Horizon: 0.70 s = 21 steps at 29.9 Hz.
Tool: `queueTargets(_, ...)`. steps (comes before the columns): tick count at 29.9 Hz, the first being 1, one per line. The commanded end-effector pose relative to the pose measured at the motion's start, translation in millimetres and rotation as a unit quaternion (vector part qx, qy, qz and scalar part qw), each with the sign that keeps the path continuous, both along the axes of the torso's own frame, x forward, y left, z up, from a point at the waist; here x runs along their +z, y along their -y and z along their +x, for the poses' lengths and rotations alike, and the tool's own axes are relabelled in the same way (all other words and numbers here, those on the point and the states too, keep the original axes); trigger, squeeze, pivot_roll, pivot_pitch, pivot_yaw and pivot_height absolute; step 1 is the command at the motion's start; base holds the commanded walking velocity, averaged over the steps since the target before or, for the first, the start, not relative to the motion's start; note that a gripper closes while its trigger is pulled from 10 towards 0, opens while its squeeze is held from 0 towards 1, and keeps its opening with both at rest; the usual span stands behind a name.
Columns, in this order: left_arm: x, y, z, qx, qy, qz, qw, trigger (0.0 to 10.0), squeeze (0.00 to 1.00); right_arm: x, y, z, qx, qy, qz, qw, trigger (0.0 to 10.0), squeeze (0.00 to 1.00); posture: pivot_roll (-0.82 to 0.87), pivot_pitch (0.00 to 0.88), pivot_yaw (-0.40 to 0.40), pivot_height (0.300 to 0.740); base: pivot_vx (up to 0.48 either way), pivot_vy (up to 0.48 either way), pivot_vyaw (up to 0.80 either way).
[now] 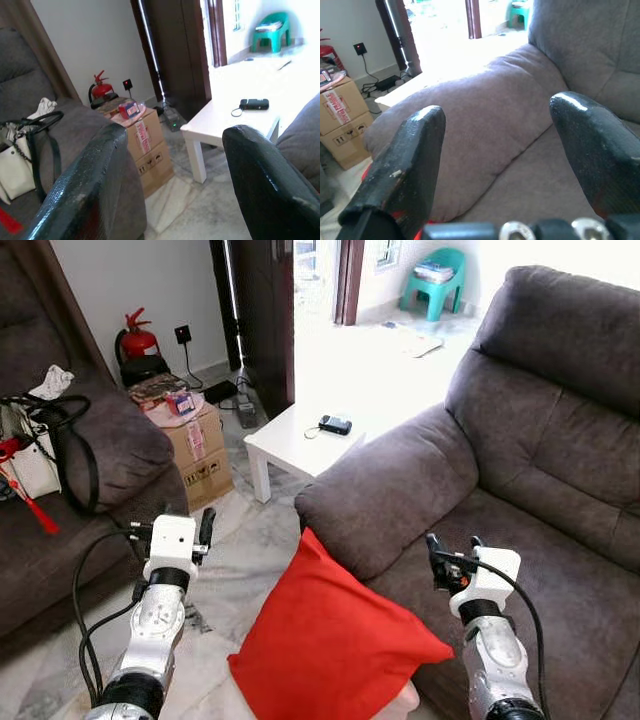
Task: Move the pillow to the sofa from floor
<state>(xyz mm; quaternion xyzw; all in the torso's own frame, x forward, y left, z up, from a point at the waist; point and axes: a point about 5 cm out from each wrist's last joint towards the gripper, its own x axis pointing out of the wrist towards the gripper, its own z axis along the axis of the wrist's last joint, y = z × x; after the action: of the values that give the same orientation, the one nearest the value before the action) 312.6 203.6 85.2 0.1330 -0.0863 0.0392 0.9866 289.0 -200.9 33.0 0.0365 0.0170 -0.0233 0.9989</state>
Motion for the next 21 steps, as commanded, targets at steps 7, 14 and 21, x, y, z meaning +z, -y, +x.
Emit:
queueTargets(7,7.8,1.3,-0.1,-0.016,0.014,-0.014,1.0,10.0,0.0,15.0,12.1,2.2,-0.023,0.041,-0.013,0.999,10.0,0.0,0.07,0.0,-0.032,0.74,0.0,0.0,0.0)
queueTargets(14,1.1,-23.0,-12.9,-0.02,-0.015,-0.015,1.0,10.0,0.0,12.1,9.9,0.4,-0.006,0.03,-0.017,0.999,10.0,0.0,0.1,0.0,-0.046,0.74,0.0,0.0,0.0)
queueTargets(21,-9.2,-33.1,-23.3,0.01,-0.031,-0.038,0.999,10.0,0.0,13.2,11.0,1.9,-0.007,0.028,-0.016,0.999,10.0,0.0,0.12,0.0,-0.057,0.74,0.0,0.0,0.0)
